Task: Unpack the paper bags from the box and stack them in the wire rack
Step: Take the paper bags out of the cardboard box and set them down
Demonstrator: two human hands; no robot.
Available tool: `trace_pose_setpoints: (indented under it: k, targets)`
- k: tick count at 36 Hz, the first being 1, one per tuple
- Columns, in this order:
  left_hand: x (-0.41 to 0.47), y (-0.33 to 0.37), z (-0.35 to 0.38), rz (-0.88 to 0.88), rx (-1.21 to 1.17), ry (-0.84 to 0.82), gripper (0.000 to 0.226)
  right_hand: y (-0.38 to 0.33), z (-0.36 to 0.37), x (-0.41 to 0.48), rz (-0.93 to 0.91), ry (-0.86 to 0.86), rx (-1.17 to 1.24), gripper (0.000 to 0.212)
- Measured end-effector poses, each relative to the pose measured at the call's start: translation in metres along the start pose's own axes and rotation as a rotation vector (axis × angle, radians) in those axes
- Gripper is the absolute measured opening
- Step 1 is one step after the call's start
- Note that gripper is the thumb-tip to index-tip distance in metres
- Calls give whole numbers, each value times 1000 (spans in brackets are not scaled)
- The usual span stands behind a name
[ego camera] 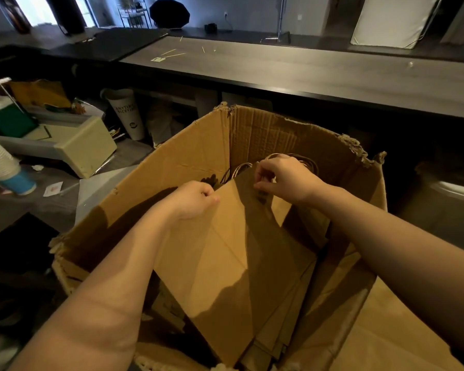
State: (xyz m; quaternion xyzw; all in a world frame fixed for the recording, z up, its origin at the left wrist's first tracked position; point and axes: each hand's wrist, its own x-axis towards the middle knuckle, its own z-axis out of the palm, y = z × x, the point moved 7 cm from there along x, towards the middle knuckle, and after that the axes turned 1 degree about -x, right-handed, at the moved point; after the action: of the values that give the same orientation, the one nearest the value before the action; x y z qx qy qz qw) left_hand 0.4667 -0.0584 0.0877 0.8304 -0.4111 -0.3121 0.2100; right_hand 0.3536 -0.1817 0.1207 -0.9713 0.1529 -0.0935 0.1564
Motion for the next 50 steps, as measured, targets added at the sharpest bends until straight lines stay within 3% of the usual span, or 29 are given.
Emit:
trace_pose_setpoints:
  k: [7, 17, 22, 29, 35, 39, 42, 46, 50]
  targets:
    - [-5, 12, -14, 98, -37, 139, 22, 6, -9, 1, 15, 151, -5, 10]
    - [-18, 21, -46, 201, -124, 424, 21, 10, -38, -8, 109, 499, 101, 17]
    - [-31, 27, -62, 227, -190, 551, 24, 19, -54, -18, 209, 675, 173, 22]
    - [-40, 24, -68, 231, -305, 605, 29, 29, -75, -31, 430, 826, 297, 47]
    - [-47, 16, -71, 189, -475, 657, 27, 32, -82, -57, 471, 825, 549, 65]
    - [-52, 19, -62, 163, -591, 658, 25, 25, -70, -82, 511, 710, 1002, 77]
    - [-53, 26, -50, 130, -669, 627, 24, 10, -63, -102, 493, 622, 1280, 67]
    - [-57, 37, -36, 93, -709, 589, 26, -12, -57, -131, 417, 479, 1337, 58]
    - [-65, 44, -38, 102, -673, 636, 24, -15, -56, -157, 378, 460, 1356, 55]
